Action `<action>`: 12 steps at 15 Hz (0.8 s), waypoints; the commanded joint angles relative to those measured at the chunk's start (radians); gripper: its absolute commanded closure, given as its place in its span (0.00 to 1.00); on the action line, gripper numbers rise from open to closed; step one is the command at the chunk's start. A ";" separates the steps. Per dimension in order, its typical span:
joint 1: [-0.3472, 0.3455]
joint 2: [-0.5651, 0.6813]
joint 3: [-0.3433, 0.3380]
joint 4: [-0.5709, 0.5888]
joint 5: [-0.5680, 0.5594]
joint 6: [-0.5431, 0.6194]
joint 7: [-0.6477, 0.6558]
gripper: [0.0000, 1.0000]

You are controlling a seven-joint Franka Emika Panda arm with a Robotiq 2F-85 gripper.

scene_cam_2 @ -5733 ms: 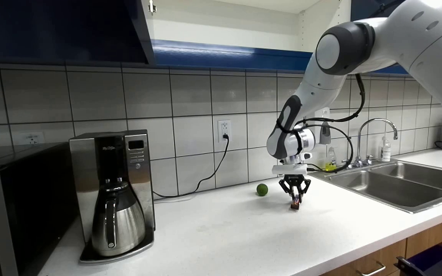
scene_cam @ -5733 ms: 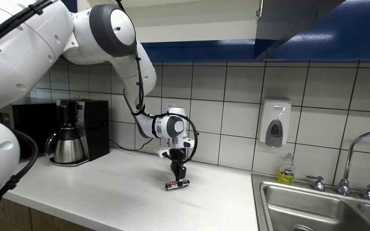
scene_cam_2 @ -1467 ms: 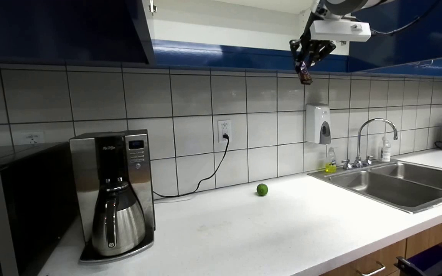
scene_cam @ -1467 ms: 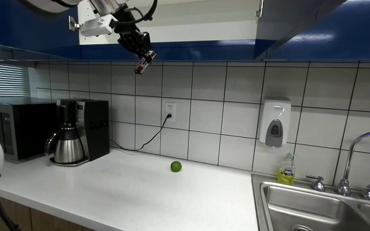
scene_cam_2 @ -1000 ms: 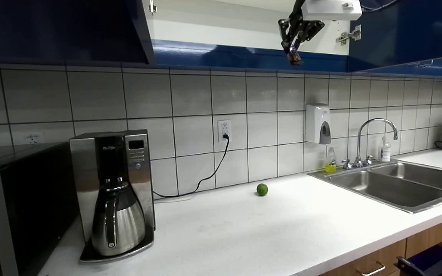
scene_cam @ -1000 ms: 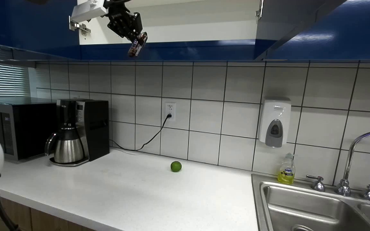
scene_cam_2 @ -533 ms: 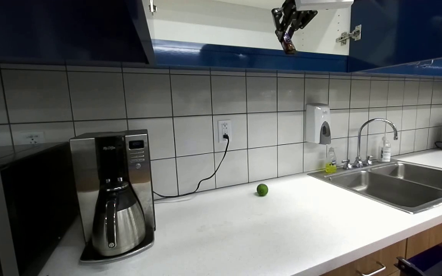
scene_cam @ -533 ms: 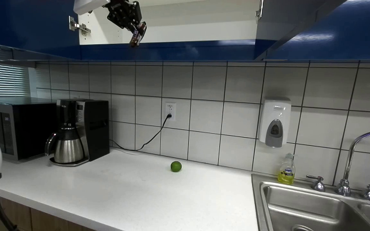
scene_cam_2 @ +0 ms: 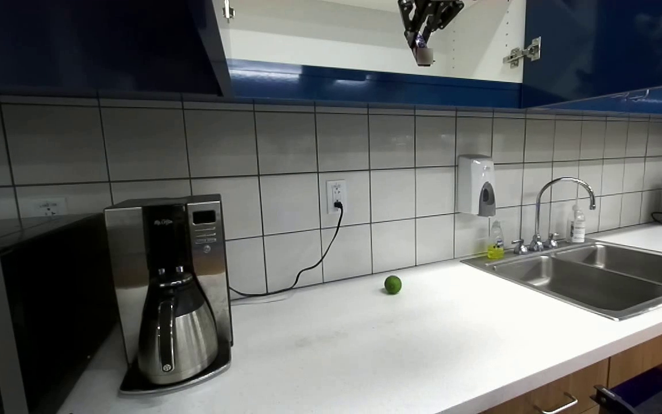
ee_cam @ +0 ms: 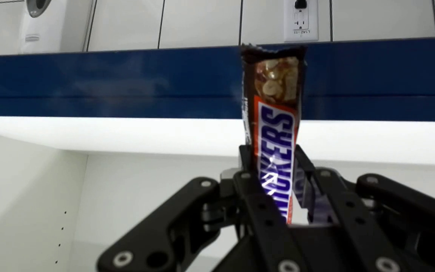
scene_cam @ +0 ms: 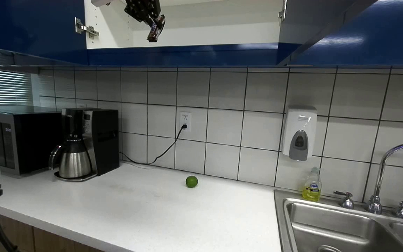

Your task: Put the brown packet in the open upper cabinet.

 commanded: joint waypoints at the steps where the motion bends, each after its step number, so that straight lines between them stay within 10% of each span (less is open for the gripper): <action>1: -0.014 0.083 0.015 0.131 -0.006 -0.068 0.012 0.93; 12: 0.023 0.275 -0.002 0.402 0.010 -0.207 0.080 0.93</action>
